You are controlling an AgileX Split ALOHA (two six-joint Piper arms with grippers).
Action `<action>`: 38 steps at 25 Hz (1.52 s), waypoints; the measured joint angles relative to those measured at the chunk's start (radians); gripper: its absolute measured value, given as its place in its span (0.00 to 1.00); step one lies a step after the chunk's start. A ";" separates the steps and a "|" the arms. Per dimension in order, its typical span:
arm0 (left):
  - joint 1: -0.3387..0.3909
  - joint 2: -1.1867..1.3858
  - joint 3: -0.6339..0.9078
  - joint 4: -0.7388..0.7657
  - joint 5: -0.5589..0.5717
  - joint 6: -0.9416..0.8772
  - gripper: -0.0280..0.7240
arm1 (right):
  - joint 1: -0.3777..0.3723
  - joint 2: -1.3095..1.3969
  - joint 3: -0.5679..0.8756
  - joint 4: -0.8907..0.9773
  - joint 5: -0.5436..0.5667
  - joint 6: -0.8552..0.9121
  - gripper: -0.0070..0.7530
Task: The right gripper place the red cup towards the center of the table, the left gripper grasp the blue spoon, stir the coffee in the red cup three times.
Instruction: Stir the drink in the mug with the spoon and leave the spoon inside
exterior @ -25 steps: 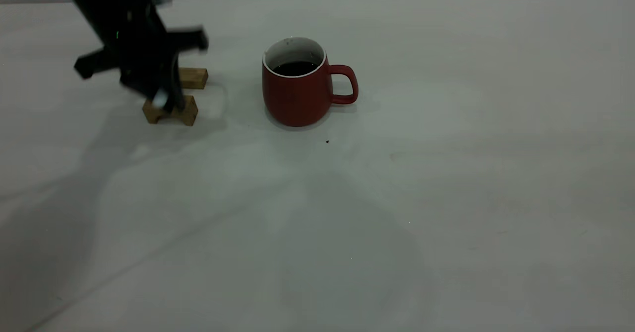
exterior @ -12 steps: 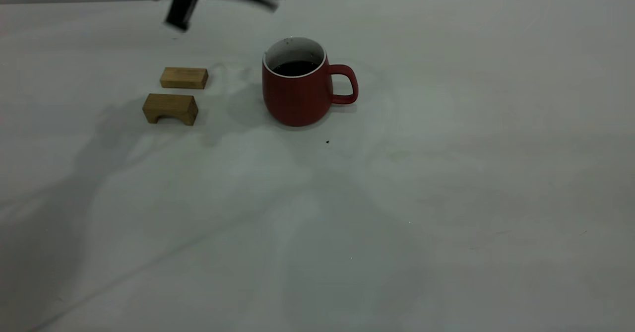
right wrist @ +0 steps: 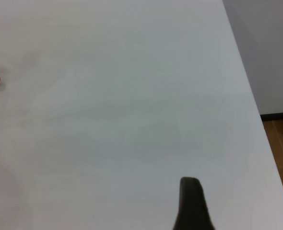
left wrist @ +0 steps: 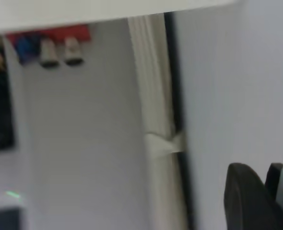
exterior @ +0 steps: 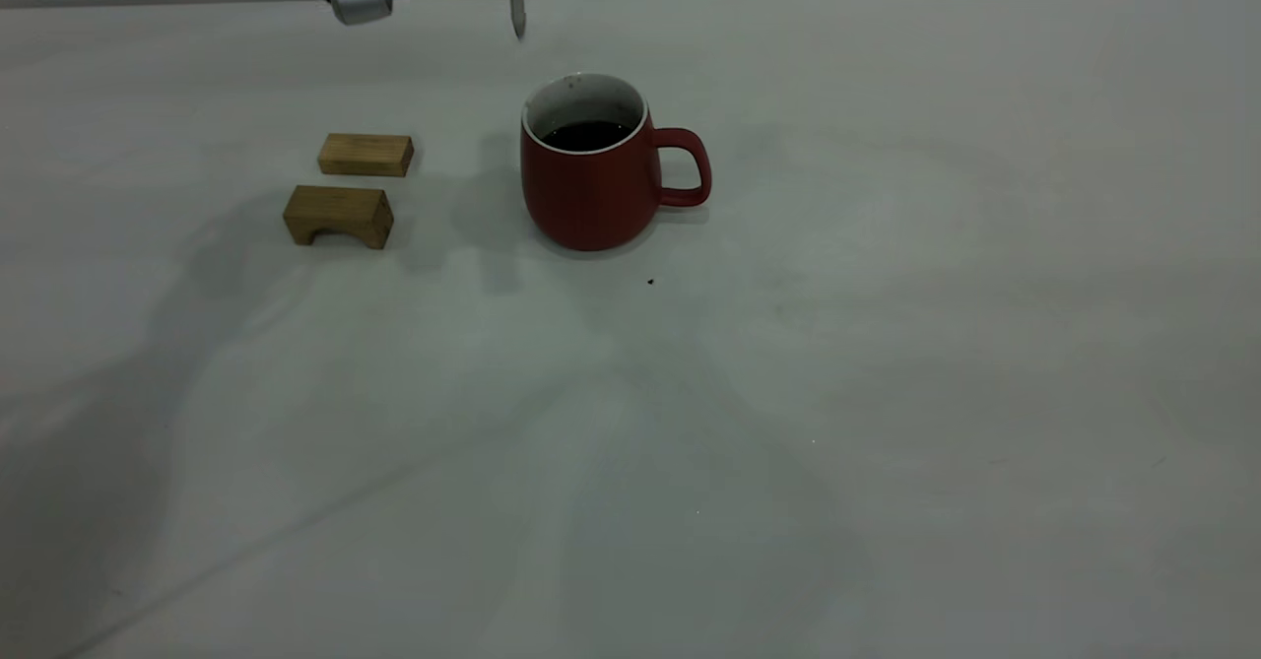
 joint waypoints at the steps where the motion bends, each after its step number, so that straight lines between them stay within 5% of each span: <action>1: -0.005 0.002 0.000 -0.002 -0.013 -0.071 0.19 | 0.000 0.000 0.000 0.000 0.000 0.000 0.76; 9: -0.055 0.046 0.001 -0.053 -0.207 -0.204 0.19 | 0.000 0.000 0.000 0.000 0.000 0.000 0.76; 18: -0.101 0.160 -0.039 -0.203 -0.293 -0.053 0.19 | 0.000 0.000 0.000 0.000 0.000 0.000 0.76; 27: -0.102 0.212 -0.050 -0.148 -0.229 -0.037 0.19 | 0.000 0.000 0.000 0.000 0.000 0.000 0.76; 33: -0.063 0.220 -0.075 -0.172 -0.305 -0.006 0.19 | 0.000 0.000 0.000 0.000 0.000 0.000 0.76; 38: -0.112 0.268 -0.162 -0.207 -0.302 0.033 0.19 | 0.000 0.000 0.000 0.000 0.000 0.000 0.76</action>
